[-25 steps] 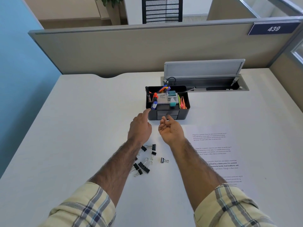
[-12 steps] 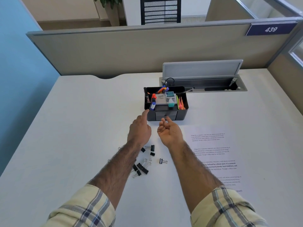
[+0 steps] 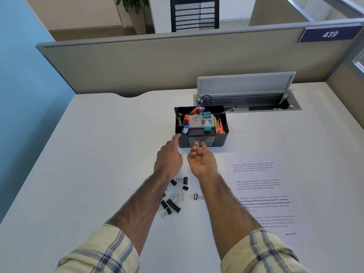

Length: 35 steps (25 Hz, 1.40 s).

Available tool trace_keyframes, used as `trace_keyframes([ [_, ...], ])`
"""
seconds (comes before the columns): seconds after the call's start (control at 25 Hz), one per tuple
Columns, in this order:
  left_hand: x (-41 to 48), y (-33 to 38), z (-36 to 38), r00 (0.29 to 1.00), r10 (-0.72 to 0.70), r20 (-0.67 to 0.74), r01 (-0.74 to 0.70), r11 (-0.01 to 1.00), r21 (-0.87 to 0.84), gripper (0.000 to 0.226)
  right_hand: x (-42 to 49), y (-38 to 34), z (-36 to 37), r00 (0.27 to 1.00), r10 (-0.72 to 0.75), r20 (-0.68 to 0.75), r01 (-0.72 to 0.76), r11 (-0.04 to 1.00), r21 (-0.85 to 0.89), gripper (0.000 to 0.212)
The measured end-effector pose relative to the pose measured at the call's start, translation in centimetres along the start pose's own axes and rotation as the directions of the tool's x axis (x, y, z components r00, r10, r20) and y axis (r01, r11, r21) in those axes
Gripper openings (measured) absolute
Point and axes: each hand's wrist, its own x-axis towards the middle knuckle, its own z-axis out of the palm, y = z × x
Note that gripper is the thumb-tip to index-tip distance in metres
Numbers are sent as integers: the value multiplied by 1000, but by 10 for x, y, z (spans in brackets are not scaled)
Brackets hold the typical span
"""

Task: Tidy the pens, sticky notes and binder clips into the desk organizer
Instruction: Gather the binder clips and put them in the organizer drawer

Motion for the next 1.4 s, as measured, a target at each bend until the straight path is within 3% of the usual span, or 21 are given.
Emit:
trace_keyframes([
  [0.24,-7,4,7,986,-47,-162,15,981,-195,45,-6,-1,-11,998,-9,-67,2,995,-100,48],
  [0.32,-8,8,12,986,-110,-124,69,952,-299,43,-9,0,-18,995,-17,-98,-1,984,-178,42],
  [0.4,-7,13,15,984,-158,-78,117,918,-379,46,-10,-3,-25,973,-118,-201,49,947,-318,32],
  [0.48,-6,19,18,982,-185,-25,156,886,-436,50,-9,-11,-31,887,-369,-276,177,826,-535,32],
  [0.6,-6,28,20,976,-211,49,208,853,-478,54,-8,-27,-34,791,-604,-102,297,524,-798,48],
  [0.72,-5,34,25,976,-201,77,212,833,-511,55,-14,-35,-31,808,-581,96,316,289,-904,53],
  [0.88,-8,37,27,973,-216,78,225,833,-505,55,-16,-39,-37,834,-521,179,279,119,-953,54],
  [1.4,-30,36,34,979,-195,64,201,850,-488,53,-21,-45,-49,836,-504,217,249,-4,-968,53],
])
